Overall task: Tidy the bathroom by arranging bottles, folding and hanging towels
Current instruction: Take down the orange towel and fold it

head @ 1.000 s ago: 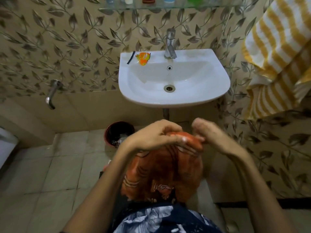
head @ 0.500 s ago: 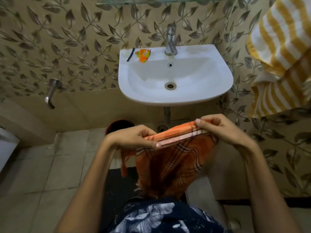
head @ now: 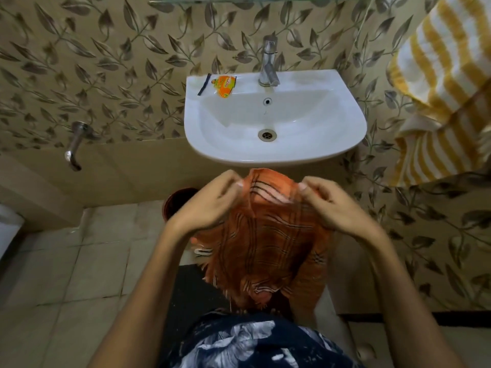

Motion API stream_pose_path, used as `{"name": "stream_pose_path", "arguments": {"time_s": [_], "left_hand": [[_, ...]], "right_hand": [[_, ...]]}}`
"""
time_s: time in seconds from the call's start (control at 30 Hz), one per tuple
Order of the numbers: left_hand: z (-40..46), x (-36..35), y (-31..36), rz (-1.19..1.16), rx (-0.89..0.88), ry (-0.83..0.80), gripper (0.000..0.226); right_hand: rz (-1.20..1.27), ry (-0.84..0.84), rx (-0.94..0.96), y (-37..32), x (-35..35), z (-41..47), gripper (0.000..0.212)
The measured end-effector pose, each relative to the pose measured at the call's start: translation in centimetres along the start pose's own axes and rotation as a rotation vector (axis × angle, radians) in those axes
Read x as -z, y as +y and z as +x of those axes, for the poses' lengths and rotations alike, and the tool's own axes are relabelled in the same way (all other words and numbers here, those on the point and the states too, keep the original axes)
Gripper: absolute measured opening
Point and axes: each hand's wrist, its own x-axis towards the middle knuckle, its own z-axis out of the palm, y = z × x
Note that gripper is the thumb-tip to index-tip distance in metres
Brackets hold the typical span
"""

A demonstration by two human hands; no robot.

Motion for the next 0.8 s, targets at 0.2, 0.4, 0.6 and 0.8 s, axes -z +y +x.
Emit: {"name": "stream_pose_path", "arguments": {"time_s": [0.2,0.4,0.6,0.8], "left_hand": [[0.0,-1.6,1.9,-0.04,-0.137,-0.236,0.027],[-0.5,-0.8,2.4,0.02,-0.175,-0.136,0.022],[-2.1,2.4,2.8,-0.034,-0.241,0.019,0.022],[-3.2,5.8,0.2,-0.055,-0.107,0.156,0.023]], "right_hand": [[0.091,-0.169,0.081,-2.3,-3.0,0.0,0.027],[0.124,-0.142,0.071,-1.0,-3.1,-0.3,0.048],[0.24,-0.155,-0.043,1.8,-1.9,-1.1,0.053],[0.281,-0.168,-0.101,4.4,-0.9,-2.3,0.044]]}}
